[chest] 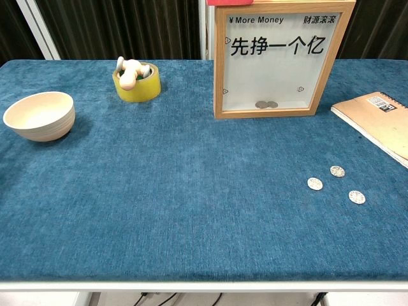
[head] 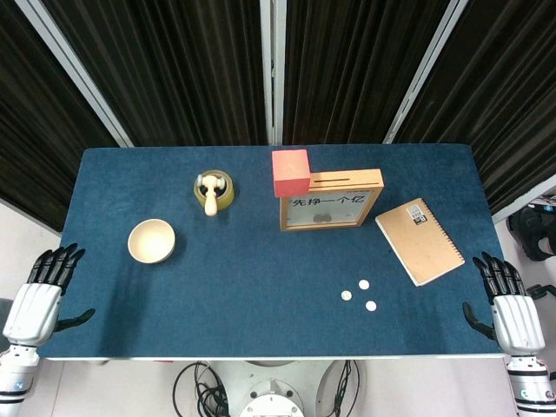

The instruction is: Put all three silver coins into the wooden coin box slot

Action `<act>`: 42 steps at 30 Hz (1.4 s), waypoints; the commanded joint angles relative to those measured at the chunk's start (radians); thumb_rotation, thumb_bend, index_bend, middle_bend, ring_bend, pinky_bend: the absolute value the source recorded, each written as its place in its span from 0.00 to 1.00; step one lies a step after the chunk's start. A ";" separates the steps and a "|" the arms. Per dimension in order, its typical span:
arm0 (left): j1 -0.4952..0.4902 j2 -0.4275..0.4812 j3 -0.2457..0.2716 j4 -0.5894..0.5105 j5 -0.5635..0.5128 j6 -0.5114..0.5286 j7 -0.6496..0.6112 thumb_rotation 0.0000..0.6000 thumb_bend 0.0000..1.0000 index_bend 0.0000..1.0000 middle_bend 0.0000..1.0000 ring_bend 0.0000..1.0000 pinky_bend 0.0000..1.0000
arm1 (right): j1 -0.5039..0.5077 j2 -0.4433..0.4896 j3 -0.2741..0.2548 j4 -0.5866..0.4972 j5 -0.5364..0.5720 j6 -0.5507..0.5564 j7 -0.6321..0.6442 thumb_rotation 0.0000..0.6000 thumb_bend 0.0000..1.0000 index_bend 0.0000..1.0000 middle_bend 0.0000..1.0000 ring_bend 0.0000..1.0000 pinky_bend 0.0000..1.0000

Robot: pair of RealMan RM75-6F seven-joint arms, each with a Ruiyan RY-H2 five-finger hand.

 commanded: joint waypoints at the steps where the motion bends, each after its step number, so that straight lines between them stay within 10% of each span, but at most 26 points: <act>1: 0.000 0.001 0.000 -0.003 0.002 0.001 0.003 1.00 0.00 0.02 0.00 0.00 0.00 | 0.001 0.001 0.000 -0.001 -0.001 0.000 0.001 1.00 0.33 0.00 0.00 0.00 0.00; 32: 0.010 -0.012 0.007 0.014 0.005 0.009 -0.008 1.00 0.00 0.02 0.00 0.00 0.00 | 0.186 -0.067 -0.058 -0.140 -0.196 -0.222 -0.302 1.00 0.33 0.00 0.00 0.00 0.00; 42: 0.018 -0.001 0.012 0.011 0.001 0.011 -0.013 1.00 0.00 0.02 0.00 0.00 0.00 | 0.278 -0.176 -0.022 -0.138 -0.149 -0.359 -0.437 1.00 0.33 0.21 0.00 0.00 0.00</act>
